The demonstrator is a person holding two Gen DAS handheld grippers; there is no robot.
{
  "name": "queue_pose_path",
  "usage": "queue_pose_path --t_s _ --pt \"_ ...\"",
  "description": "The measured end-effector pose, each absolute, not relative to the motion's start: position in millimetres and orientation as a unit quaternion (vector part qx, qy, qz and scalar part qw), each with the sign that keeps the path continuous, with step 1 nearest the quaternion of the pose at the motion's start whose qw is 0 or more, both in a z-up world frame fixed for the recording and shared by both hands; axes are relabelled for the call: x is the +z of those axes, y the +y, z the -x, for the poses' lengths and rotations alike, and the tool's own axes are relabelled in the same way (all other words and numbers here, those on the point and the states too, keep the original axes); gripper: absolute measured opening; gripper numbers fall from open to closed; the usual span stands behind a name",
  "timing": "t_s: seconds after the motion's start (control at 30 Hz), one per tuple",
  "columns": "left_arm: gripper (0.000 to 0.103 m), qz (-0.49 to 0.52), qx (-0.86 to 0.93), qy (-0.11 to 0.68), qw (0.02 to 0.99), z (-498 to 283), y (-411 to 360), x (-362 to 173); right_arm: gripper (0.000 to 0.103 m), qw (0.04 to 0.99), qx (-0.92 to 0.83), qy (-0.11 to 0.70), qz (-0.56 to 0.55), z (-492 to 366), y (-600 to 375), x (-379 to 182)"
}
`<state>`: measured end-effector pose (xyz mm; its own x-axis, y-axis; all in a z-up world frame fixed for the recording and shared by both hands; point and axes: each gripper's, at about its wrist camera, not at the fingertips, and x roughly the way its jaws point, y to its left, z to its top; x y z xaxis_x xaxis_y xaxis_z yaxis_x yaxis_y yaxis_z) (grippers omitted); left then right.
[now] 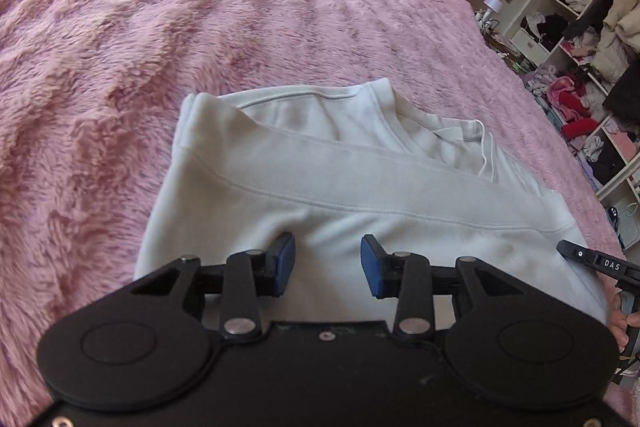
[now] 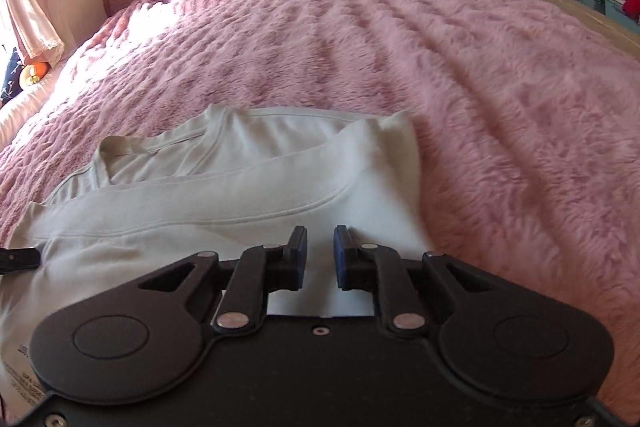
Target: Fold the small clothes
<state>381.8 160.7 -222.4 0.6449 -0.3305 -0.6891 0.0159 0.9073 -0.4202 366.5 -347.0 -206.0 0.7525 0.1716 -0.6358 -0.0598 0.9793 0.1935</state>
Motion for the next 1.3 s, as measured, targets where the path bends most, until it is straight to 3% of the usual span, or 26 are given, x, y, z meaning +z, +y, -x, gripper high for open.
queue_pose_path --t_s 0.07,0.13,0.2,0.3,0.47,0.5,0.53,0.57,0.67,0.77,0.93,1.13,1.3 --pt "0.020 0.231 -0.092 0.413 0.876 -385.8 181.1 -229.4 0.005 0.926 0.069 0.351 -0.117 -367.9 -366.5 -210.2" --pt "0.018 0.270 -0.090 0.414 0.865 -387.6 189.9 -231.2 0.005 0.923 0.070 0.354 -0.136 -366.5 -369.6 -207.5" --pt "0.029 0.270 -0.091 0.403 0.870 -385.5 189.3 -224.0 0.009 0.930 0.074 0.334 -0.133 -362.3 -364.4 -196.7" --pt "0.041 0.238 -0.086 0.386 0.887 -384.2 182.9 -209.6 0.029 0.952 0.051 0.285 -0.101 -368.0 -355.6 -180.4" --pt "0.044 0.226 -0.069 0.404 0.883 -401.2 176.7 -211.9 0.031 0.941 0.051 0.327 -0.077 -406.7 -353.2 -190.6" --pt "0.044 0.228 -0.070 0.405 0.883 -402.1 177.4 -213.1 0.030 0.938 0.053 0.333 -0.074 -409.1 -352.4 -193.1" --pt "0.044 0.228 -0.070 0.405 0.883 -403.0 177.7 -214.7 0.016 0.939 0.054 0.333 -0.069 -409.4 -351.2 -193.7" --pt "0.044 0.228 -0.070 0.404 0.883 -403.0 178.3 -215.2 0.010 0.942 0.049 0.326 -0.056 -408.5 -349.8 -191.9" --pt "0.045 0.219 -0.069 0.404 0.886 -400.8 179.2 -220.0 0.000 0.948 0.004 0.311 -0.066 -408.9 -357.0 -191.2" --pt "0.045 0.219 -0.070 0.412 0.882 -405.3 179.6 -232.3 0.000 0.931 -0.020 0.358 -0.068 -422.5 -368.6 -211.5" --pt "0.043 0.242 -0.066 0.405 0.879 -396.2 186.6 -218.9 0.004 0.946 -0.002 0.293 -0.138 -376.1 -378.7 -179.0" --pt "0.045 0.237 -0.095 0.375 0.891 -318.0 174.5 -178.5 0.004 0.937 0.131 0.313 -0.083 -288.8 -331.7 -161.3" --pt "0.046 0.252 -0.085 0.397 0.878 -250.7 166.0 -196.2 0.004 0.923 0.123 0.357 -0.076 -245.0 -318.3 -191.4"
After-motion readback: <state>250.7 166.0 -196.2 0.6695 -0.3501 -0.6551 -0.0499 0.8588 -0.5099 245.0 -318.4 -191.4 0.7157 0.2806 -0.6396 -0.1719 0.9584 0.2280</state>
